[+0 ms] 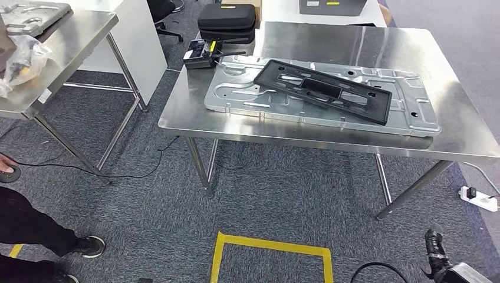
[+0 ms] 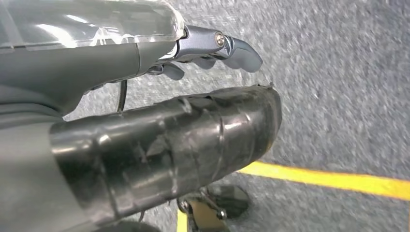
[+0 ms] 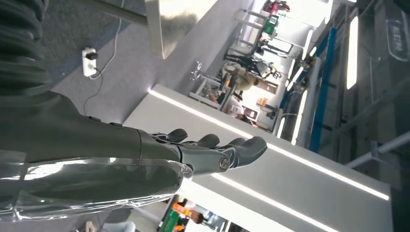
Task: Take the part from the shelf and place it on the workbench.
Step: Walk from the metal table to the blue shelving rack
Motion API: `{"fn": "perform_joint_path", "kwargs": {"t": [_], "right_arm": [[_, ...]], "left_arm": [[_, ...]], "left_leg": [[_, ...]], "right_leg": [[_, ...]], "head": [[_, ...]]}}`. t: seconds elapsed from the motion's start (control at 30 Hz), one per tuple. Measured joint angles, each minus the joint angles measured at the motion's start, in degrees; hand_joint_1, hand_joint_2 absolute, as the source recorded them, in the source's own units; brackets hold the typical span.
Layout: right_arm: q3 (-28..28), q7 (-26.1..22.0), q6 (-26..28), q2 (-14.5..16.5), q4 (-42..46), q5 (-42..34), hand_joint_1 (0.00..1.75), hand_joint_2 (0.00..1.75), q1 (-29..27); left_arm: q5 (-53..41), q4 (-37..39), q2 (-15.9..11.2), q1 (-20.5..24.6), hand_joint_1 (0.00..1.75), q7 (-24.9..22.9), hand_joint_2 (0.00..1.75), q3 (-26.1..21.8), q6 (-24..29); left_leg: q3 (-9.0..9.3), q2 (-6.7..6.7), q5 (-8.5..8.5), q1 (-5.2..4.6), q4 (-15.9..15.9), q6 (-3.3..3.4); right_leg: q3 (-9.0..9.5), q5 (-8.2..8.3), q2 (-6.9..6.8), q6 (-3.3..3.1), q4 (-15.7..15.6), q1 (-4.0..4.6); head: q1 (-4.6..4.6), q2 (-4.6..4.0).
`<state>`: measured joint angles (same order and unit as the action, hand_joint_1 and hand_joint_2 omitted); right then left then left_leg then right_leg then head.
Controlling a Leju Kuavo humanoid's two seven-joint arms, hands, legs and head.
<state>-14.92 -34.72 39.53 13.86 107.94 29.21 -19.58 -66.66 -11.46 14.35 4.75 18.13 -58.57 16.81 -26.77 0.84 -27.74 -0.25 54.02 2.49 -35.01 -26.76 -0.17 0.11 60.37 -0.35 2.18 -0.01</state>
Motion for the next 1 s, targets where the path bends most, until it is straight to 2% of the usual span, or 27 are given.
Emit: {"fn": "perform_joint_path", "kwargs": {"t": [0.1, 0.13, 0.17, 0.2, 0.23, 0.3, 0.33, 0.43, 0.47, 0.5, 0.57, 0.6, 0.63, 0.67, 0.7, 0.73, 0.77, 0.83, 0.87, 0.93, 0.97, 1.0], "right_arm": [[-0.01, 0.33, -0.48, 0.01, -0.22, 0.50, 0.00, 1.75, -0.36], [-0.01, 0.43, -0.50, 0.02, -0.36, 0.57, 0.00, 1.75, -0.45], [-0.02, 0.48, -0.50, 0.02, -0.47, 0.65, 0.00, 1.75, -0.52], [-0.03, 0.51, -0.50, 0.02, -0.55, 0.72, 0.00, 1.75, -0.56], [-0.04, 0.54, -0.50, 0.02, -0.60, 0.75, 0.00, 1.75, -0.57], [-0.05, 0.59, -0.49, 0.02, -0.66, 0.79, 0.00, 1.75, -0.55], [-0.05, 0.62, -0.49, 0.02, -0.69, 0.80, 0.00, 1.75, -0.58], [-0.06, 0.70, -0.50, 0.06, -0.73, 0.82, 0.00, 1.75, -0.63], [-0.07, 0.69, -0.51, 0.12, -0.72, 0.81, 0.00, 1.75, -0.62], [-0.07, 0.69, -0.52, 0.20, -0.71, 0.81, 0.00, 1.75, -0.64], [-0.07, 0.68, -0.55, 0.39, -0.71, 0.80, 0.00, 1.75, -0.68], [-0.07, 0.69, -0.56, 0.46, -0.71, 0.80, 0.00, 1.75, -0.70], [-0.07, 0.69, -0.57, 0.52, -0.71, 0.80, 0.00, 1.75, -0.73], [-0.07, 0.69, -0.58, 0.56, -0.71, 0.80, 0.00, 1.75, -0.73], [-0.07, 0.69, -0.61, 0.61, -0.71, 0.80, 0.00, 1.75, -0.74], [-0.07, 0.69, -0.65, 0.65, -0.71, 0.80, 0.00, 1.75, -0.75], [-0.07, 0.69, -0.69, 0.68, -0.71, 0.79, 0.00, 1.75, -0.74], [-0.08, 0.69, -0.83, 0.73, -0.71, 0.75, 0.00, 1.75, -0.73], [-0.08, 0.69, -0.91, 0.75, -0.71, 0.72, 0.00, 1.75, -0.71], [-0.09, 0.68, -1.14, 0.83, -0.71, 0.61, 0.00, 1.75, -0.70], [-0.11, 0.66, -1.24, 0.85, -0.72, 0.53, 0.00, 1.75, -0.71], [-0.15, 0.64, -1.32, 0.86, -0.72, 0.43, 0.00, 1.75, -0.74]], "left_arm": [[0.07, 0.01, 0.04, -0.04, 0.00, -0.07, 0.00, -0.08, -0.02], [0.07, 0.01, 0.05, -0.10, 0.00, -0.08, 0.00, -0.09, -0.03], [0.07, 0.01, 0.07, -0.15, 0.00, -0.09, 0.00, -0.10, -0.04], [0.07, 0.02, 0.08, -0.19, 0.00, -0.11, 0.00, -0.12, -0.04], [0.08, 0.02, 0.10, -0.20, 0.00, -0.12, 0.00, -0.12, -0.05], [0.08, 0.01, 0.11, -0.18, 0.00, -0.12, 0.00, -0.13, -0.05], [0.09, 0.01, 0.11, -0.17, 0.00, -0.12, 0.00, -0.14, -0.05], [0.08, 0.01, 0.11, -0.17, 0.00, -0.12, 0.00, -0.14, -0.06], [0.07, 0.01, 0.12, -0.18, 0.00, -0.12, 0.00, -0.14, -0.07], [0.07, 0.01, 0.12, -0.21, 0.00, -0.12, 0.00, -0.14, -0.07], [0.07, 0.01, 0.12, -0.23, 0.00, -0.12, 0.00, -0.14, -0.05], [0.07, 0.01, 0.12, -0.23, 0.00, -0.12, 0.00, -0.14, -0.05], [0.07, 0.01, 0.12, -0.24, 0.00, -0.12, 0.00, -0.14, -0.05], [0.07, 0.01, 0.12, -0.25, 0.00, -0.12, 0.00, -0.14, -0.05], [0.07, 0.01, 0.12, -0.26, 0.00, -0.12, 0.00, -0.14, -0.05], [0.05, 0.01, 0.12, -0.26, 0.00, -0.12, 0.00, -0.15, -0.05], [0.04, 0.01, 0.11, -0.23, 0.00, -0.12, 0.00, -0.15, -0.05], [0.01, 0.01, 0.10, -0.06, 0.00, -0.13, 0.00, -0.16, -0.04], [0.00, 0.01, 0.10, 0.02, 0.00, -0.13, 0.00, -0.16, -0.03], [-0.04, 0.01, 0.10, 0.05, 0.00, -0.14, 0.00, -0.16, -0.02], [-0.05, 0.01, 0.13, 0.01, 0.00, -0.14, 0.00, -0.17, -0.02], [-0.07, 0.01, 0.15, -0.03, 0.00, -0.14, 0.00, -0.17, -0.02]], "left_leg": [[-1.72, 0.16, 1.39, 0.17, 0.02, 0.49], [-2.45, 0.19, 1.66, 0.19, 0.45, 0.41], [-3.22, 0.22, 1.85, 0.24, 1.00, 0.30], [-3.99, 0.23, 1.97, 0.33, 1.65, 0.17], [-4.74, 0.23, 2.01, 0.43, 2.40, 0.02], [-5.93, 0.16, 2.06, 0.50, 3.68, -0.48], [-6.25, 0.11, 2.12, 0.47, 4.18, -0.83], [-6.79, -0.02, 2.55, 0.39, 4.73, -1.96], [-7.13, -0.09, 2.10, 0.48, 5.11, -2.34], [-7.67, -0.17, 0.86, 0.57, 6.21, -2.69], [-9.62, -0.30, -3.96, 0.79, 11.65, -3.28], [-10.70, -0.32, -6.42, 0.84, 15.26, -3.47], [-11.44, -0.32, -8.10, 0.88, 18.41, -3.59], [-11.40, -0.32, -8.58, 0.89, 20.05, -3.60], [-10.39, -0.32, -7.96, 0.89, 19.76, -3.50], [-8.39, -0.33, -6.60, 0.87, 17.48, -3.28], [-5.52, -0.35, -5.09, 0.81, 13.62, -2.93], [-0.10, -0.43, -3.73, 0.45, 5.45, -2.15], [1.30, -0.46, -3.63, 0.22, 2.98, -1.86], [1.49, -0.46, -3.25, -0.03, 1.70, -1.41], [1.26, -0.29, -2.77, 0.03, 1.40, -1.10], [0.99, -0.16, -2.21, 0.16, 1.14, -0.68]], "right_leg": [[-3.08, -6.92, 0.19, 0.62, 9.22, -0.33], [-3.53, -7.84, 0.18, 0.84, 11.63, -0.47], [-3.11, -7.66, 0.16, 1.05, 12.34, -0.61], [-1.60, -6.54, 0.14, 1.23, 10.85, -0.77], [0.90, -5.05, 0.10, 1.38, 7.38, -0.95], [4.97, -3.71, 0.10, 1.33, 0.88, -0.94], [5.76, -3.59, 0.13, 1.08, -0.82, -0.82], [5.00, -3.24, 0.23, -0.07, -1.09, -0.62], [4.69, -2.94, 0.20, -0.51, -1.14, -0.69], [4.31, -2.52, 0.16, -0.99, -1.27, -0.80], [3.25, -1.59, 0.09, -1.63, -1.35, -0.83], [2.61, -1.13, 0.08, -1.76, -1.32, -0.78], [1.94, -0.65, 0.07, -1.76, -1.29, -0.71], [1.29, -0.19, 0.08, -1.75, -1.24, -0.63], [0.67, 0.25, 0.08, -1.70, -1.20, -0.55], [0.12, 0.66, 0.10, -1.64, -1.17, -0.47], [-0.25, 1.07, 0.13, -1.54, -1.12, -0.40], [-0.71, 1.88, 0.14, -1.10, -1.10, -0.28], [-0.77, 2.30, 0.11, -0.79, -1.14, -0.29], [-0.80, 3.13, 0.05, -0.05, -1.41, -0.35], [-0.90, 3.13, 0.10, 0.28, -1.31, -0.40], [-1.20, 2.33, 0.13, 0.56, -0.69, -0.40]], "head": [[0.00, 0.00], [0.01, -0.01], [0.00, -0.01], [0.01, 0.00], [0.01, 0.00], [0.00, 0.01], [-0.01, 0.01], [-0.02, 0.00], [-0.02, -0.01], [-0.03, -0.01], [-0.07, -0.01], [-0.07, 0.00], [-0.07, 0.00], [-0.08, 0.01], [-0.08, 0.00], [-0.08, 0.00], [-0.08, 0.00], [-0.08, 0.01], [-0.08, 0.00], [-0.10, 0.00], [-0.12, 0.00], [-0.09, 0.01]]}}
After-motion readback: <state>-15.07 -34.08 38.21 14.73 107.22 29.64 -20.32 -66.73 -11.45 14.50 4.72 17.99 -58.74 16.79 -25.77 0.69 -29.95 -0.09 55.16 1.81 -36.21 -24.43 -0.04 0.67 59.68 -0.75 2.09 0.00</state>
